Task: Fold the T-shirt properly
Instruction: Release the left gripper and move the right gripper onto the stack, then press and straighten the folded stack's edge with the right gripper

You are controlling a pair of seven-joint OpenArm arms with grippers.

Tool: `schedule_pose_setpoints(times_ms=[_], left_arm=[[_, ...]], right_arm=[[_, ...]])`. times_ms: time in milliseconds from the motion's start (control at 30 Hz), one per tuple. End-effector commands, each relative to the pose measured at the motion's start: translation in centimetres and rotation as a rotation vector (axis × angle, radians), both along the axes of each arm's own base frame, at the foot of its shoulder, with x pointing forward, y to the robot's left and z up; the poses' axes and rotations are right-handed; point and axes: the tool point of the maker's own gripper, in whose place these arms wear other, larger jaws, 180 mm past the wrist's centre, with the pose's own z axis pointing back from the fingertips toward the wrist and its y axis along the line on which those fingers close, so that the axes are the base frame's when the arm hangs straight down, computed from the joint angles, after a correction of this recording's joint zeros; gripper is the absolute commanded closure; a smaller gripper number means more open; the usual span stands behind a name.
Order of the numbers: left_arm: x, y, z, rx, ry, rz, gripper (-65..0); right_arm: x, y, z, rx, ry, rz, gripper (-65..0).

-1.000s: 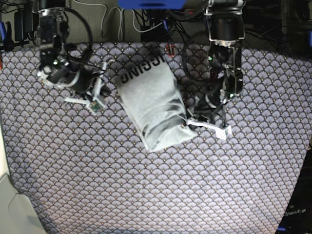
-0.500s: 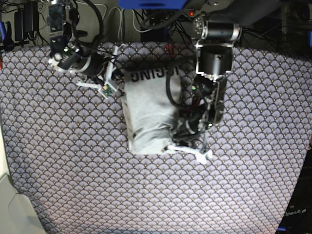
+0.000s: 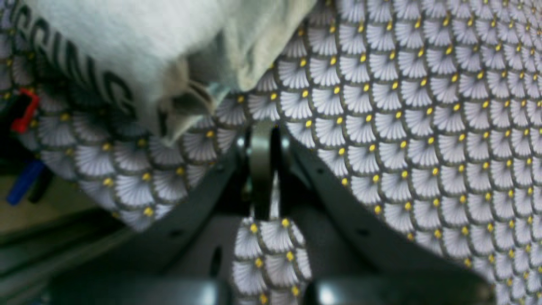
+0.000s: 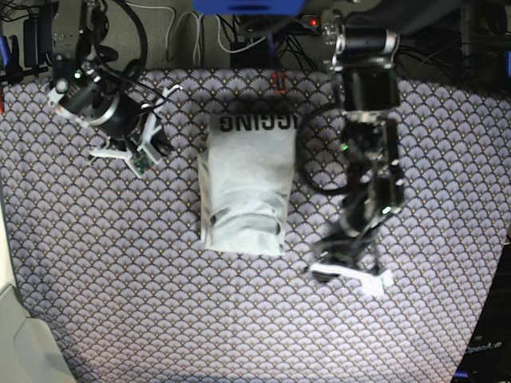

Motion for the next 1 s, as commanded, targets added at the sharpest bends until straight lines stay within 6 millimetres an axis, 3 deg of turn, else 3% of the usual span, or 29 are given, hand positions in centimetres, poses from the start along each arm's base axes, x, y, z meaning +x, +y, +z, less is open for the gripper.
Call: schedule_pose_setpoints(times_ms=[0, 100, 233, 433, 533, 733, 967], left_arm=[[0.1, 2.0, 1.3, 0.013, -0.039, 0.042, -0.3], [-2.8, 5.8, -1.4, 0.041, 0.025, 0.111, -0.3], [-5.9, 9.2, -2.7, 0.102, 0.060, 0.154, -0.3], [-8.8, 10.8, -2.5, 0.170, 0.061, 0.160, -0.3], [-10.0, 11.4, -2.8, 0.176, 0.072, 0.177, -0.3], [-11.2, 11.9, -2.8, 0.187, 0.078, 0.190, -0.3], [-11.9, 12.0, -3.3, 0.193, 0.093, 0.188, -0.3]], right_arm=[[0.2, 1.3, 1.1, 0.060, -0.031, 0.018, 0.0], [-0.2, 3.4, 1.2, 0.134, 0.010, 0.038, 0.0], [-0.5, 6.8, 2.4, 0.249, 0.031, 0.108, 0.0], [-0.1, 10.6, 5.3, 0.391, 0.016, 0.224, 0.0], [-0.2, 11.5, 5.4, 0.443, 0.041, 0.244, 0.0], [0.5, 12.6, 3.6, 0.456, 0.106, 0.269, 0.0], [2.8, 11.8, -1.6, 0.448, 0.262, 0.212, 0.0]])
